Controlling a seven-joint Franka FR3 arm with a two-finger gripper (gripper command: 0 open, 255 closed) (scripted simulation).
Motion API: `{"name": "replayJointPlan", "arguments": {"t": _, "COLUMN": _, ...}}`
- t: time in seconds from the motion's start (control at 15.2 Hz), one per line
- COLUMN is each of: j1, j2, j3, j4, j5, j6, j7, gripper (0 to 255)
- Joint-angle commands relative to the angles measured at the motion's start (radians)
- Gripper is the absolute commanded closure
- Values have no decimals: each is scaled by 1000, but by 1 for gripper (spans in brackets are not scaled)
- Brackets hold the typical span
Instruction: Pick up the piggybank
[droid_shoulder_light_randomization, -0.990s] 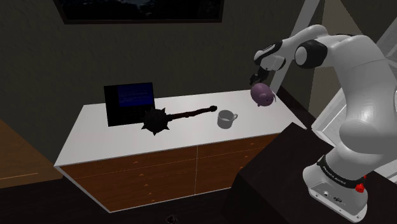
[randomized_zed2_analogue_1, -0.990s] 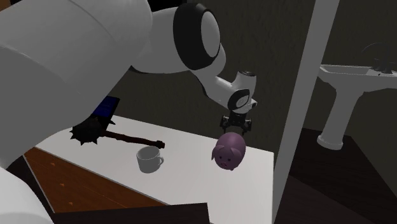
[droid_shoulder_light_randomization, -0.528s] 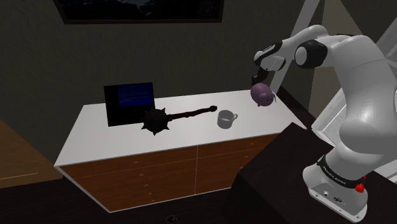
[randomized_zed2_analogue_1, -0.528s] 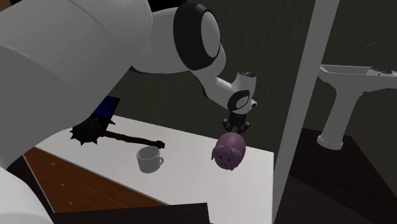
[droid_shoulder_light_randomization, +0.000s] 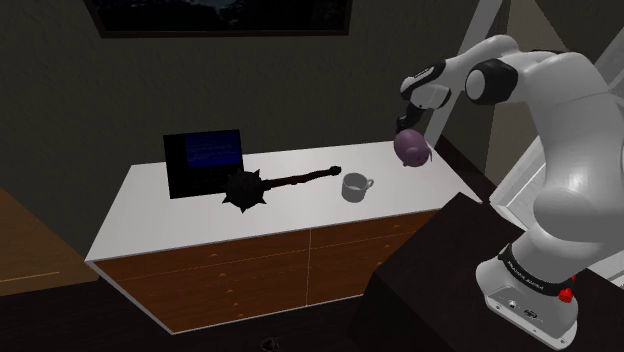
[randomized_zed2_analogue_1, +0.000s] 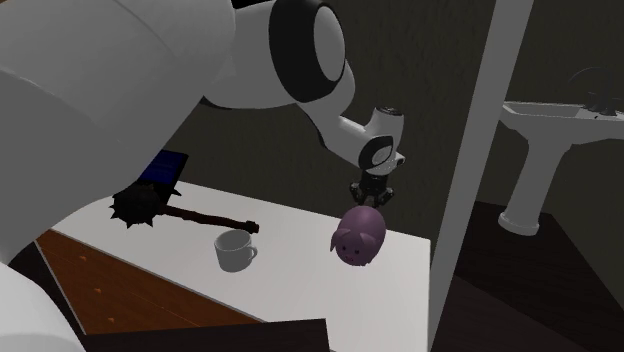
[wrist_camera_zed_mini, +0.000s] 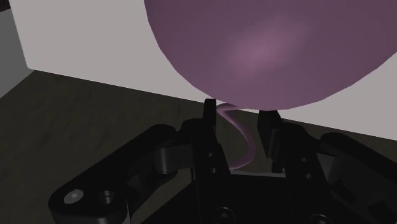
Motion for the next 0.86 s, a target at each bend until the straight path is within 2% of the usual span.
{"name": "replayJointPlan", "arguments": {"t": 0.0, "j1": 4, "j2": -22, "j3": -5, "j4": -7, "j5": -4, "j6": -13, "j7": 5, "gripper": 255}}
{"name": "replayJointPlan", "arguments": {"t": 0.79, "j1": 19, "j2": -119, "j3": -29, "j4": -39, "j5": -25, "j6": -79, "j7": 28, "gripper": 255}}
